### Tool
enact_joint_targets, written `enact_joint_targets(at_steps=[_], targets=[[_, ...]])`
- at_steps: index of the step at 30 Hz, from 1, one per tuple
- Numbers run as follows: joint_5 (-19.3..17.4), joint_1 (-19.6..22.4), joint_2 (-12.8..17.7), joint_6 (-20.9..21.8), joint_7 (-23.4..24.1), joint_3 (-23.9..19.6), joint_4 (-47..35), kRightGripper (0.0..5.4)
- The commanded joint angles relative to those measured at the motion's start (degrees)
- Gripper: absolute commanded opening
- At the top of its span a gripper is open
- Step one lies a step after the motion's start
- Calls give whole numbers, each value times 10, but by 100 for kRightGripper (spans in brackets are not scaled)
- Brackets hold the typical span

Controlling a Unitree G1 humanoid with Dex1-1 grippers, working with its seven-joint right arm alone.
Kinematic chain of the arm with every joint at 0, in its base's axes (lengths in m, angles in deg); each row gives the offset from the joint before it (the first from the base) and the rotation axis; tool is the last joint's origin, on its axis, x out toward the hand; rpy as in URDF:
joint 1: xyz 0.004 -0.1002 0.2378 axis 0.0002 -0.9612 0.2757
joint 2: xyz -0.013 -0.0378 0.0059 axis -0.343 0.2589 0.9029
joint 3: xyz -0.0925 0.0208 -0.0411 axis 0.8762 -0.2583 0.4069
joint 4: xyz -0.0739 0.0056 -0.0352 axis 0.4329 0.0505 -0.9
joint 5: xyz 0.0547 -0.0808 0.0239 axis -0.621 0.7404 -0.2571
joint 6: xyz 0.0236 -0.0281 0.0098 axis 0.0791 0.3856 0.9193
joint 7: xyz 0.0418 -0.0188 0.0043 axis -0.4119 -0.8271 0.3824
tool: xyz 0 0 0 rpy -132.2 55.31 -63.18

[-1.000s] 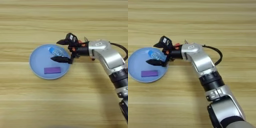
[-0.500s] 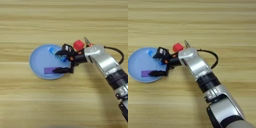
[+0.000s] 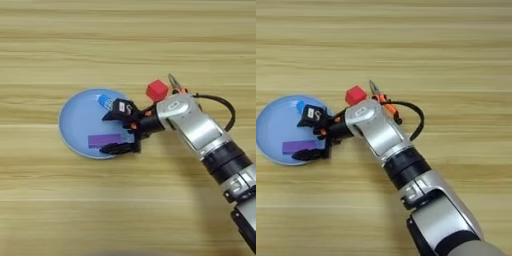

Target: Move the objects on the table

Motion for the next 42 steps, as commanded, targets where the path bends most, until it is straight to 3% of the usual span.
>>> enact_joint_targets(at_steps=[1, 9, 23, 33, 42], targets=[[17, 55, -5, 16, 27, -6, 10, 426], [45, 66, -17, 38, 38, 3, 59, 322], [52, 72, -23, 50, 42, -3, 81, 145], [35, 69, -21, 38, 42, -26, 50, 141], [-11, 41, 4, -17, 34, -82, -102, 141]])
